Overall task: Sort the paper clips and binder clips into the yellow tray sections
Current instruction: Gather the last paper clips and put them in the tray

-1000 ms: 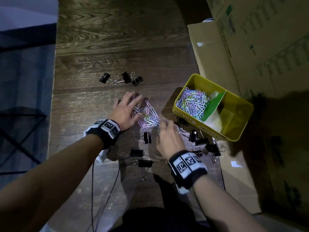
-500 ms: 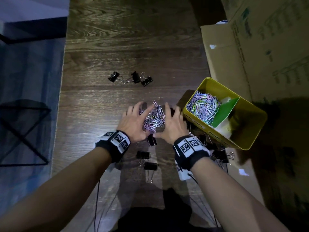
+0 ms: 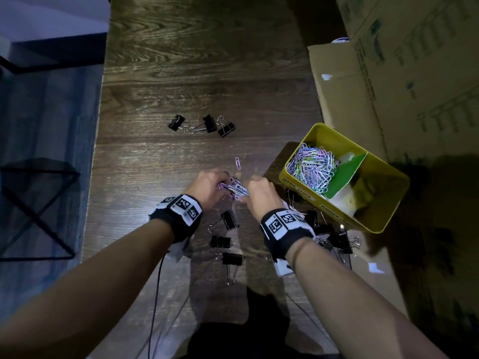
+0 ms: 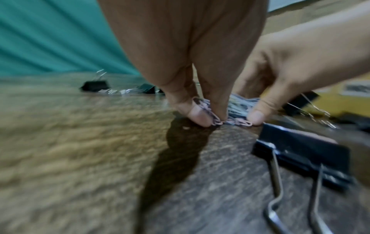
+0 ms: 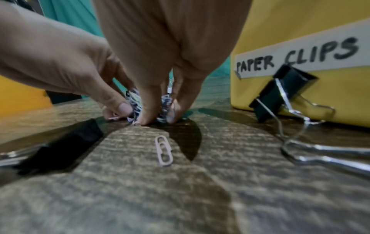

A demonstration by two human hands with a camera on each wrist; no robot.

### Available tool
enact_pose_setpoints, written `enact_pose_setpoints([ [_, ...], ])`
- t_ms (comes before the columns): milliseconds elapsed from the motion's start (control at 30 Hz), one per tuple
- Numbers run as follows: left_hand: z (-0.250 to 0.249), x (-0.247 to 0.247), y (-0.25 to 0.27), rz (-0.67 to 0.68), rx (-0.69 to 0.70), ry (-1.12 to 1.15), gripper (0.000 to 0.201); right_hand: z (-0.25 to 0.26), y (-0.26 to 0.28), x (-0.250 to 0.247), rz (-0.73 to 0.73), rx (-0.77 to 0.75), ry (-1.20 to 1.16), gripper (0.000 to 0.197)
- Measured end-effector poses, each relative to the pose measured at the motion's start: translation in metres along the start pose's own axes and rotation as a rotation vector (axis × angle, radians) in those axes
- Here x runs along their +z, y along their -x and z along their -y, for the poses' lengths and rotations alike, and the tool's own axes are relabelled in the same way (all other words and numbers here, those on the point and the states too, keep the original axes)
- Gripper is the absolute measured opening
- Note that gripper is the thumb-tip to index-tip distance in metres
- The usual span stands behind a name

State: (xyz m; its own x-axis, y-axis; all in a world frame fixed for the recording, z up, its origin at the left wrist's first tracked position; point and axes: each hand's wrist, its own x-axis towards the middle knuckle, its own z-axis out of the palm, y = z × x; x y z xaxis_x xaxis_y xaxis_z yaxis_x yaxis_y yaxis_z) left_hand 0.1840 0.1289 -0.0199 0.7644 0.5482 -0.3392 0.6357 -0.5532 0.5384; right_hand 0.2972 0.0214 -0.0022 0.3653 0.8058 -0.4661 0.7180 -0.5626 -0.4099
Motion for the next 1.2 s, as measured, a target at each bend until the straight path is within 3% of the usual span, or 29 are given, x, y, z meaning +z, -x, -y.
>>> enact_pose_setpoints([
  [167,0.012,-0.005,-0.003,0.029,-0.224,0.283,0.013,-0.005,0.006,-0.003,-0.010,0.035,-0.137,0.027],
  [333,0.018,-0.013,-0.003,0.040,-0.314,0.721,0.016,-0.009,0.019,-0.015,-0.163,0.024,-0.384,0.032],
  [433,0.005,-0.027,-0.002,0.007,-0.275,0.893,0.014,-0.007,0.028,-0.027,-0.279,0.014,-0.549,0.038],
  [633,-0.065,-0.054,-0.015,0.036,-0.053,1.017,0.014,-0.013,0.049,-0.068,-0.522,0.083,-1.057,0.036],
  [733,-0.106,-0.053,-0.027,0.069,0.035,0.985,0.015,-0.028,0.057,-0.091,-0.673,0.127,-1.185,0.035],
  [833,-0.137,-0.042,-0.043,0.078,0.044,0.884,0.016,-0.050,0.056,-0.100,-0.762,0.272,-1.111,0.034],
  [967,-0.164,-0.022,-0.062,0.090,0.087,0.448,0.011,-0.072,0.045,-0.100,-0.689,0.432,-0.828,0.035],
  [1067,-0.172,-0.019,-0.065,0.150,0.192,0.053,0.027,-0.077,0.039,-0.099,-0.572,0.467,-0.684,0.035],
  [1133,-0.167,-0.023,-0.066,0.201,0.236,-0.021,0.035,-0.076,0.039,-0.101,-0.491,0.454,-0.628,0.042],
  [1200,-0.156,-0.031,-0.063,0.187,0.256,0.057,0.030,-0.074,0.041,-0.102,-0.462,0.417,-0.602,0.047],
])
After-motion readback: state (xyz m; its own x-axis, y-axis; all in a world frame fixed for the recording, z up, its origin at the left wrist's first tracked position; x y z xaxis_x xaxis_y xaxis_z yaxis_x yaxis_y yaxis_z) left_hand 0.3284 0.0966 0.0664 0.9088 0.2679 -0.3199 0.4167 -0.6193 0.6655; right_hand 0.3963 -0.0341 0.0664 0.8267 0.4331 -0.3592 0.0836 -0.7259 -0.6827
